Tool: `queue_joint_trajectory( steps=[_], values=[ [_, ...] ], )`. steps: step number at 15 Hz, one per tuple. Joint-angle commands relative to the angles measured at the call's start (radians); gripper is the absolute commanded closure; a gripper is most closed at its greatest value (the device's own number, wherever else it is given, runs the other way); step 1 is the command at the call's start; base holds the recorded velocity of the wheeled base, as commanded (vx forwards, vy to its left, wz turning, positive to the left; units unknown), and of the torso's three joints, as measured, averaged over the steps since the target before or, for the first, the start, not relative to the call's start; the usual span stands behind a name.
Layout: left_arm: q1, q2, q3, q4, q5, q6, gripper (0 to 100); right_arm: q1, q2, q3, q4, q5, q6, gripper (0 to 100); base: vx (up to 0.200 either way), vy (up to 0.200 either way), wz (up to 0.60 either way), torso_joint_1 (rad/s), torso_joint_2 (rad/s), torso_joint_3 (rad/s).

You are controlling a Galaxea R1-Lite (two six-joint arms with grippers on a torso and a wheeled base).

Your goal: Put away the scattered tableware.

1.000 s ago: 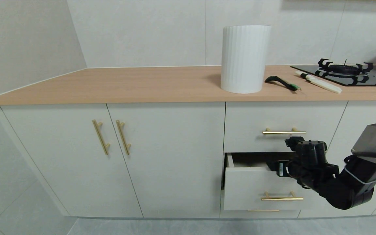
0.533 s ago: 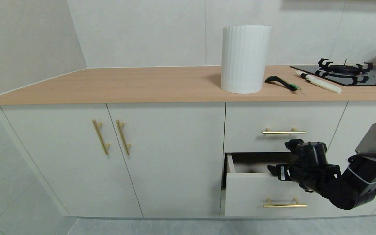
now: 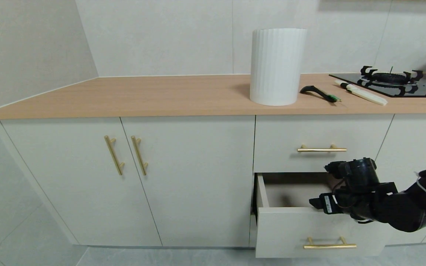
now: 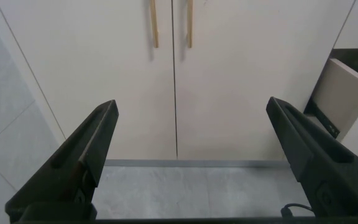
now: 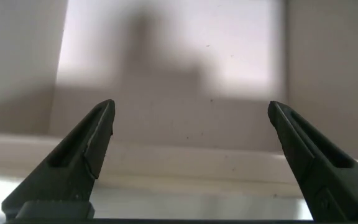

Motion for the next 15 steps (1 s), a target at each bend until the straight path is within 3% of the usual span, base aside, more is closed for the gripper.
queue_joint_trajectory(
  steps=[1,15],
  values=[
    [0.000,0.000,0.000,0.000,0.000,0.000,0,0.005,-0.041,-0.001,0.014,0.001,-0.015,0,0.000,0.000,0.00,0.000,0.00,0.000],
    [0.000,0.000,0.000,0.000,0.000,0.000,0,0.035,-0.177,-0.005,0.380,-0.001,-0.131,0,0.000,0.000,0.00,0.000,0.00,0.000]
  ],
)
